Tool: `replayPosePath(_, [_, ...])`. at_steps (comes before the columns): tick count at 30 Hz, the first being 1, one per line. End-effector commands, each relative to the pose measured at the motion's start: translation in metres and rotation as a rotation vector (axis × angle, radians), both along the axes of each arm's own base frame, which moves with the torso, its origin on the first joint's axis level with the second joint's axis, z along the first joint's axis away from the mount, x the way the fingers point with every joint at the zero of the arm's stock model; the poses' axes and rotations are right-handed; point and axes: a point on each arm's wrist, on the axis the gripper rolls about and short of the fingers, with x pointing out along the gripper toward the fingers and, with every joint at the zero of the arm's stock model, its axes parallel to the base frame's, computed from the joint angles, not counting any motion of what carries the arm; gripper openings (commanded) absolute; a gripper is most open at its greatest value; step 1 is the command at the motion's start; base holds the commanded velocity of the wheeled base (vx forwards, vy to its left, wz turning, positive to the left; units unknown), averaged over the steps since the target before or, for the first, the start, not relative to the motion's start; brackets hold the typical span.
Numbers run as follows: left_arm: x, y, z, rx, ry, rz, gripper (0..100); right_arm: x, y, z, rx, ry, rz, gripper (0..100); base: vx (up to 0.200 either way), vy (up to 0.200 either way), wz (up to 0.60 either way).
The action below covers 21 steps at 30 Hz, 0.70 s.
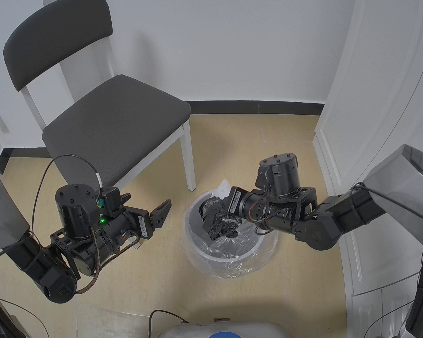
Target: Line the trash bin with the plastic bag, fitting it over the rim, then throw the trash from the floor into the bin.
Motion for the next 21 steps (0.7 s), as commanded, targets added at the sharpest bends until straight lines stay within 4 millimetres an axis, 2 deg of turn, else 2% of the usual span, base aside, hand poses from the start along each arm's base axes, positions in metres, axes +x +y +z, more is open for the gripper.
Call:
replayPosePath(1, [0.0,0.0,0.0,0.0,-0.002,0.0,100,0.009,0.009,-0.039,-0.049,0.066,0.004,0,0.0,0.0,0.0])
replayPosePath(2, [0.0,0.0,0.0,0.0,-0.002,0.0,100,0.01,0.01,-0.042,-0.052,0.069,0.004,0,0.0,0.0,0.0])
replayPosePath(4, [0.0,0.0,0.002,-0.002,-0.006,0.0,100,0.017,0.009,-0.066,-0.085,0.112,-0.005,0,0.0,0.0,0.0])
replayPosePath(7, [-0.001,0.0,0.002,-0.004,-0.007,0.001,100,0.026,0.006,-0.083,-0.099,0.142,-0.009,0,0.0,0.0,0.0])
replayPosePath(12, [0.0,0.0,0.001,-0.003,-0.004,0.001,100,0.035,0.002,-0.101,-0.115,0.168,-0.024,0,0.0,0.0,0.0])
replayPosePath(15, [-0.001,0.0,0.001,-0.002,-0.002,-0.001,100,0.035,0.002,-0.108,-0.127,0.178,-0.02,0,0.0,0.0,0.0])
replayPosePath(21, [0.0,0.0,0.0,0.001,0.001,-0.003,100,0.028,0.007,-0.103,-0.121,0.179,0.012,0,0.0,0.0,0.0])
